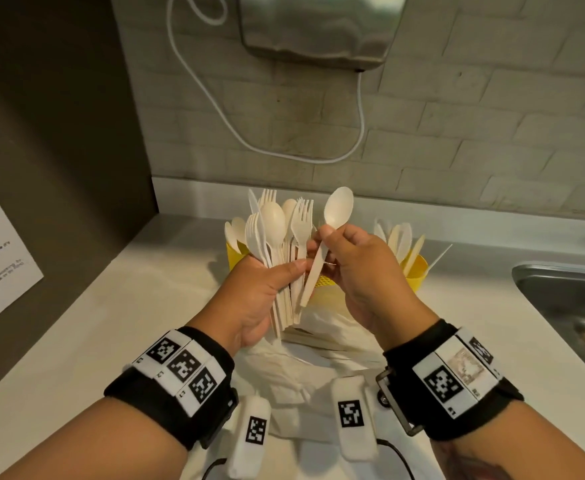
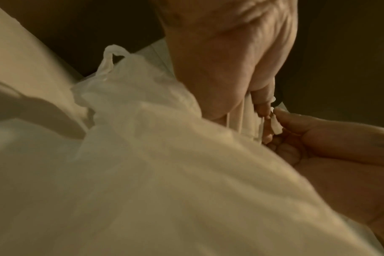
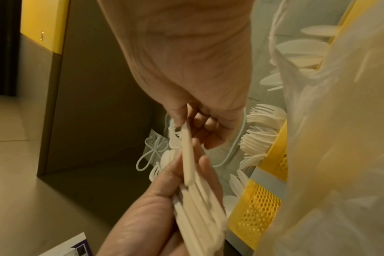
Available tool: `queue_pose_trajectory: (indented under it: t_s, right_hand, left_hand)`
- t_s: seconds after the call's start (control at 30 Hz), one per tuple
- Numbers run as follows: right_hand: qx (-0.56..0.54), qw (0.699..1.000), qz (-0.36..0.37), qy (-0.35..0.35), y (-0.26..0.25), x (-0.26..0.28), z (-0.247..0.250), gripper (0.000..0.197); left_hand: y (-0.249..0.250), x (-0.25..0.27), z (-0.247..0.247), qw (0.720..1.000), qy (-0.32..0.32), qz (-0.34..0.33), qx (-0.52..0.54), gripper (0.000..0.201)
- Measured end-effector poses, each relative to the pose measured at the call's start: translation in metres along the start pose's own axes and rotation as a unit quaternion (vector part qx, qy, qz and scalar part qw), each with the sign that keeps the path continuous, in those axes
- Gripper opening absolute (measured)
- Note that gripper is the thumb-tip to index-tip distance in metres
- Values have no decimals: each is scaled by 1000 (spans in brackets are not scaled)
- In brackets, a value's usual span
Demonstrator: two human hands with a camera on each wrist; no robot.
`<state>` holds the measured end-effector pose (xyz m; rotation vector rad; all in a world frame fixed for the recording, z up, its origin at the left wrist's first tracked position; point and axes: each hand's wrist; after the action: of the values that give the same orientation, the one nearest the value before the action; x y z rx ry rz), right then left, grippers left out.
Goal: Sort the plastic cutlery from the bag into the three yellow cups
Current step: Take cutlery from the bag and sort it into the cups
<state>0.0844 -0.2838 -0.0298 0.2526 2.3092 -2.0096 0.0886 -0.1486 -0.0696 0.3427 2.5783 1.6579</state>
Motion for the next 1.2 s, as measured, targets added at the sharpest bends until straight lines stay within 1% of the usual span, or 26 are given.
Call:
queue_pose_trajectory:
  t_s: [0.07,0.1,0.13,0.17,0.2,0.23,0.27,0.3,0.33,0.37,0.43,0.5,0.6,0.7,0.77,0.83,0.97,1.2]
  right_hand:
    - [-22,997,37,65,-4,1,-1,21]
    - [-27,994,60,92,-5,1,-1,22]
    - [-18,992,79,94,-5,2,0,23]
    - [14,993,91,72,-6,4,-1,24]
    - [77,992,97,33,-5,7,-2,23]
    - [157,982,102,-10,-3,10,-3,21]
    - [231,966,108,-43,-1,12,-6,19]
    - [288,948,120,-55,2,12,-8,17]
    - [326,934,134,-51,6,12,-9,18]
    - [343,927,144,-40,9,10,-10,21]
    - [337,929,151,-22,10,7,-11,27]
    - [348,925,152,-25,8,5,-11,30]
    - [378,912,158,-37,5,3,-11,28]
    - [412,899,142,-41,5,-1,-13,26]
    - [397,906,136,-55,9,-2,-14,28]
    - [360,920,139,-65,13,1,-14,31]
    - [295,945,125,-59,14,6,-15,30]
    - [258,958,100,-70,13,5,-14,23]
  left_hand:
    - [-1,-1,-1,1000,8,8,-13,12]
    - [-2,-1,-2,1000,16,13,-15,10]
    - [-3,-2,-3,999,26,14,-19,10]
    - [-3,-3,-3,999,34,11,-27,11]
    - [-2,-3,-5,999,38,5,-38,15]
    - [-3,-4,-7,998,37,-2,-48,21]
    - [-3,-4,-9,998,30,-5,-57,27]
    - [-3,-4,-11,998,21,-3,-62,33]
    - [-3,-3,-13,998,15,0,-66,37]
    - [-2,-1,-13,998,7,2,-67,40]
    - [-1,2,-13,998,-13,12,-68,42]
    - [-1,4,-11,998,-35,15,-59,44]
    - [0,4,-9,998,-45,10,-39,46]
    - [-1,3,-7,998,-46,14,-45,50]
    - [-2,2,-6,998,-36,15,-57,53]
    - [-2,1,-6,998,-28,16,-63,55]
    - [1,2,-5,996,-42,21,-80,54]
    - [1,5,-5,996,-52,12,-66,47]
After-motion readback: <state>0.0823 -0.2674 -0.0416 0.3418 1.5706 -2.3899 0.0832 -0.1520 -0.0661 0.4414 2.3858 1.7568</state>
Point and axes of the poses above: each hand's wrist, its own x-axis away from the middle knuckle, its own z-axis out of the back of the hand, y = z × x, and after that the axes turned 7 degrees about z, right-handed
